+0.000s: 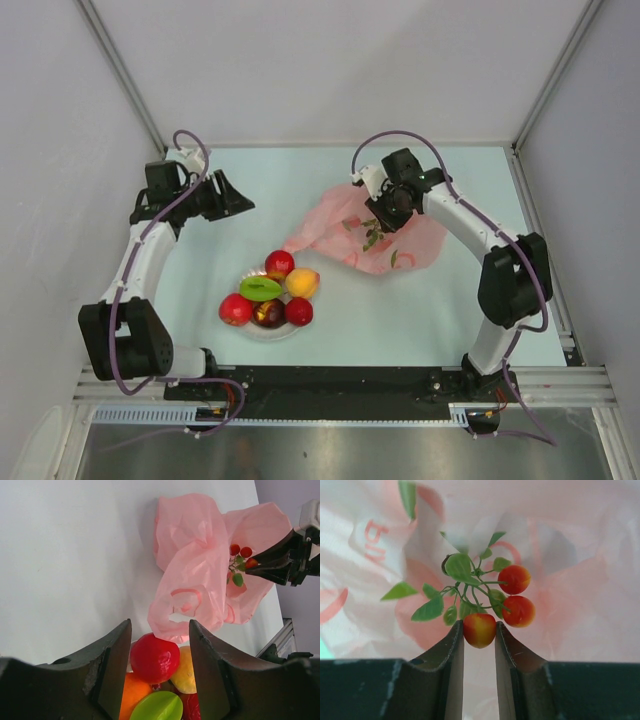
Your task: Take the fake fruits out of the plastic bag
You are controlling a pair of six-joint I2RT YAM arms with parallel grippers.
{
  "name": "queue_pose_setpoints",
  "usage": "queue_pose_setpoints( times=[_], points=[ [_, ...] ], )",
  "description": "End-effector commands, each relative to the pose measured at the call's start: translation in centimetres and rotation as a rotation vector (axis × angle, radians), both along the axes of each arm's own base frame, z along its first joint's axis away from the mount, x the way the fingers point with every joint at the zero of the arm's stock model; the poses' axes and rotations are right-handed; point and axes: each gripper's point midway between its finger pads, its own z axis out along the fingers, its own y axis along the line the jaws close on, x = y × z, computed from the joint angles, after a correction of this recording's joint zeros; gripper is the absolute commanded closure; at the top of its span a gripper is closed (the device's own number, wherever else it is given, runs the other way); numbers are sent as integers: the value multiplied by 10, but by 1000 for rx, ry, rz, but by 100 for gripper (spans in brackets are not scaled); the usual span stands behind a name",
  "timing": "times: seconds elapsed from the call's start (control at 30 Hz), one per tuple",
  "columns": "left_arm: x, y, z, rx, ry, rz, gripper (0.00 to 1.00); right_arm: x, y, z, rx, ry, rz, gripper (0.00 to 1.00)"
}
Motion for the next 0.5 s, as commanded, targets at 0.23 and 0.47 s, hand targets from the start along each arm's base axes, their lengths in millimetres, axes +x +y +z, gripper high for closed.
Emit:
queue_pose_setpoints(
  times=[0.23,0.47],
  points=[
    [13,-27,29,-40,-84,-68,45,-98,-5,59,68,40,188,100],
    [10,-33,41,9,-126,-93,44,-122,56,146,253,-161,338,100]
  ],
)
